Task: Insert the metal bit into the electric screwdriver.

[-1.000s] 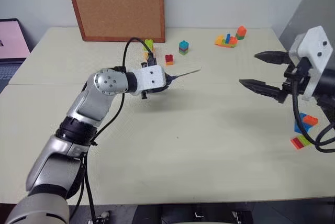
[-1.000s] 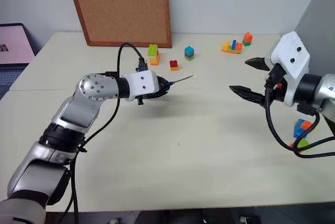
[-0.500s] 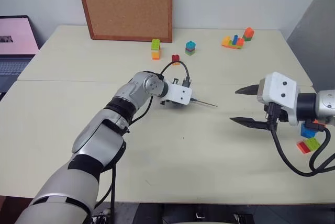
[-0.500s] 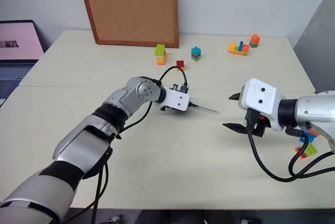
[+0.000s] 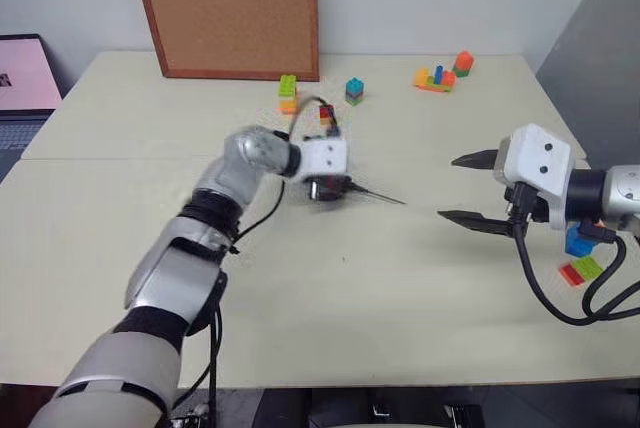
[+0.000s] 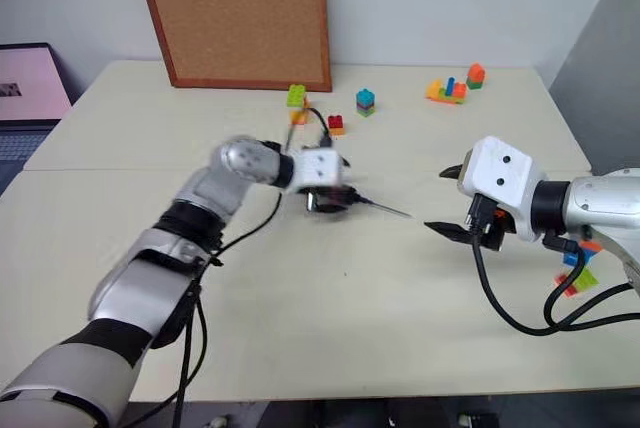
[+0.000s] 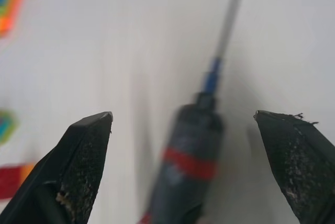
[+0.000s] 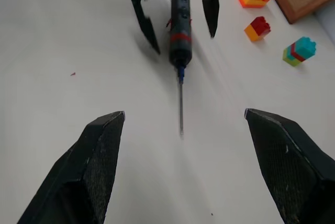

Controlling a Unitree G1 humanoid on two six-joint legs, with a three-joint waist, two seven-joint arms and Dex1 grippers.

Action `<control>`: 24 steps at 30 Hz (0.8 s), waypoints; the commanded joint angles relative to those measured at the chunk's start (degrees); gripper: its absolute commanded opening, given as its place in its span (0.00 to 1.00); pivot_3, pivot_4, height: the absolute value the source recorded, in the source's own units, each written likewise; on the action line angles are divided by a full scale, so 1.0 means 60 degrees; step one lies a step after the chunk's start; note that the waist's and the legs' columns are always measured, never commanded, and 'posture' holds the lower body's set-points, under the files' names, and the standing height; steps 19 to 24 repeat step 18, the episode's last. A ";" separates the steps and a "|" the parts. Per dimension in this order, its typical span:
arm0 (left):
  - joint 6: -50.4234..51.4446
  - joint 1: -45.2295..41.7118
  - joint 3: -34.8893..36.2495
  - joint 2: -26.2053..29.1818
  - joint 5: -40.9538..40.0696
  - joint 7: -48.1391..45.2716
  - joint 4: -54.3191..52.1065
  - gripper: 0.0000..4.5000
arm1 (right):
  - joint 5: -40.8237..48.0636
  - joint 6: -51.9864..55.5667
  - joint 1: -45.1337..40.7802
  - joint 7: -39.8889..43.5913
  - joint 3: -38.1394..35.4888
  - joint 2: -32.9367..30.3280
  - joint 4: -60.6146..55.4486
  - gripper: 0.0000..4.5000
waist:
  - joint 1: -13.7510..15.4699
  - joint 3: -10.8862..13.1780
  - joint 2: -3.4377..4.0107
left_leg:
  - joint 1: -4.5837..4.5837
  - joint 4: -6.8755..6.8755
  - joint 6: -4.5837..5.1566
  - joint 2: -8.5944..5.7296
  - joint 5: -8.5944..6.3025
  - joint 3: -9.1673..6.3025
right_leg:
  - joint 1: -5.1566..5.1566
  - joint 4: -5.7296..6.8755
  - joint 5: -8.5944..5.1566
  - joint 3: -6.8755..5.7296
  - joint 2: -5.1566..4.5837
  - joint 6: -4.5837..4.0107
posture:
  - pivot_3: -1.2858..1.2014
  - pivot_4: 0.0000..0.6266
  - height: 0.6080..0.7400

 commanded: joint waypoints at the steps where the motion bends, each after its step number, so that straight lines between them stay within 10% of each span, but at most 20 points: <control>1: 0.3202 0.1646 0.1776 0.1769 -0.1962 -0.1248 -0.3108 1.00 | -0.0412 -0.0584 0.0910 -0.0109 -0.1166 0.0169 -0.0102 0.86 | -0.0085 -0.0002 0.0004 | 0.0007 -0.0001 -0.0002 0.0001 0.0001 -0.0007 | 0.0001 0.0000 0.0000 0.0005 -0.0001 0.0000 | 0.52 0.24 1.00; 10: 0.6214 0.5364 0.4181 0.4258 -0.3677 -0.1236 -0.6584 1.00 | -0.0313 -0.1806 0.3249 0.0843 -0.3211 0.0949 0.0027 0.86 | -0.0020 0.0003 -0.0004 | 0.0030 0.0047 0.0001 -0.0001 -0.0001 -0.0051 | 0.0013 0.0080 -0.0034 -0.0006 -0.0029 0.0050 | 0.52 0.24 1.00; 24: 0.6190 0.6309 0.4481 0.4176 -0.4035 -0.0345 -0.6729 1.00 | -0.0441 -0.2468 0.3792 0.1508 -0.3435 0.0970 0.0492 0.86 | 0.0030 0.0006 -0.0010 | 0.0185 0.0045 0.0005 -0.0005 -0.0003 -0.0036 | 0.0148 0.0090 -0.0034 -0.0003 -0.0039 0.0048 | 0.52 0.24 1.00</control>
